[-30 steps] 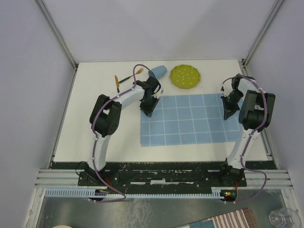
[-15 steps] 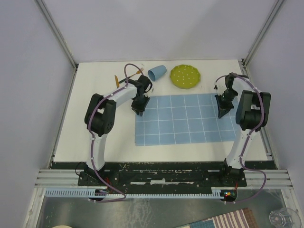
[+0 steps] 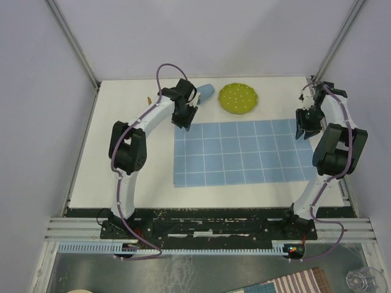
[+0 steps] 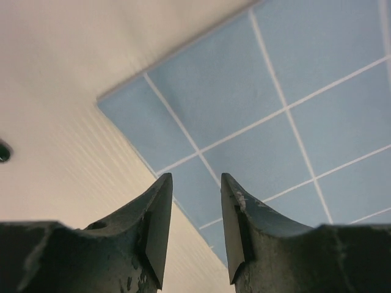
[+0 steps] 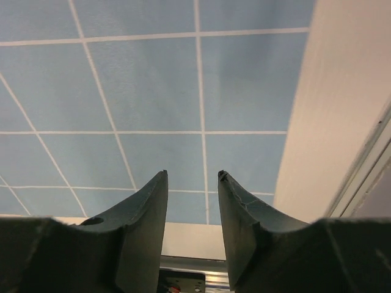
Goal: Set the dinner table for one person
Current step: Move the napkin to the center of the board, then fold the napkin at the center of the board.
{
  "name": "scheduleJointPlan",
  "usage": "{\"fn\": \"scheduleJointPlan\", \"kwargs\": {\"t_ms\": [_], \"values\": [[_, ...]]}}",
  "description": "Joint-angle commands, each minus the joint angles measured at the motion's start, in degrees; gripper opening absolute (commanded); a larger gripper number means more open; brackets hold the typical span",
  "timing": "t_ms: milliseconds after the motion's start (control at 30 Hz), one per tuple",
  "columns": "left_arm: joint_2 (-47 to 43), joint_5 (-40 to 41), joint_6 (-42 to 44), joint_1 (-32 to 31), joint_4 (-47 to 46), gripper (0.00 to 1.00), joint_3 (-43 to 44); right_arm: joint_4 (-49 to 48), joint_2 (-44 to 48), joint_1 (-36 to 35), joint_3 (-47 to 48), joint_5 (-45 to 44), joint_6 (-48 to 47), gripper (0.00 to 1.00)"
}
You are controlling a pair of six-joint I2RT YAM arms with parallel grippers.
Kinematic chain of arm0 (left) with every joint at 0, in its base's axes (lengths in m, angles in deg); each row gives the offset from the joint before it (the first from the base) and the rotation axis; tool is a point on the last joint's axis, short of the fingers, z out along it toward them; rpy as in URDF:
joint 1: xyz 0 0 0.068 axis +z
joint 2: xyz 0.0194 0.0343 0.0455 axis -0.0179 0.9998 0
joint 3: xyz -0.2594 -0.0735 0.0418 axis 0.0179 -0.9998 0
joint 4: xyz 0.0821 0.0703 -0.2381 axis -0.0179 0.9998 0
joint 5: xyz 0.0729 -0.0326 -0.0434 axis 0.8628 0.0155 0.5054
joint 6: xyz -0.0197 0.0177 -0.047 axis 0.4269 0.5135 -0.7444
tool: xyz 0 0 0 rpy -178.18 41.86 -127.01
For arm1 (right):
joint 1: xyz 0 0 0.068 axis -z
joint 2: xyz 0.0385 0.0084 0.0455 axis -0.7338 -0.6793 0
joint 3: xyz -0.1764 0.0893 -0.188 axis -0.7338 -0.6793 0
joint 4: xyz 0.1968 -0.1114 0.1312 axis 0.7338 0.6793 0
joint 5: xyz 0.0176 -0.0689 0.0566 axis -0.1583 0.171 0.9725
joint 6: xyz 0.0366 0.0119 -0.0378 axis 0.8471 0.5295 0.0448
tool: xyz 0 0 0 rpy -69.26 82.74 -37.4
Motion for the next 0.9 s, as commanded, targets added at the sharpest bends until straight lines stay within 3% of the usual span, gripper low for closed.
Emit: {"fn": "scheduleJointPlan", "kwargs": {"t_ms": [0, 200, 867], "values": [[3.38, -3.35, 2.34, 0.15, 1.31, 0.45, 10.88, 0.56, -2.44, 1.60, 3.15, -0.88, -1.43, 0.48], [5.87, -3.89, 1.33, -0.03, 3.05, 0.45, 14.46, -0.10, -6.08, 4.04, 3.57, -2.61, -2.17, 0.49], [-3.62, -0.52, 4.04, 1.78, 2.55, 0.45, 2.35, -0.69, -11.66, 10.47, 1.19, -2.32, -4.92, 0.47]]}}
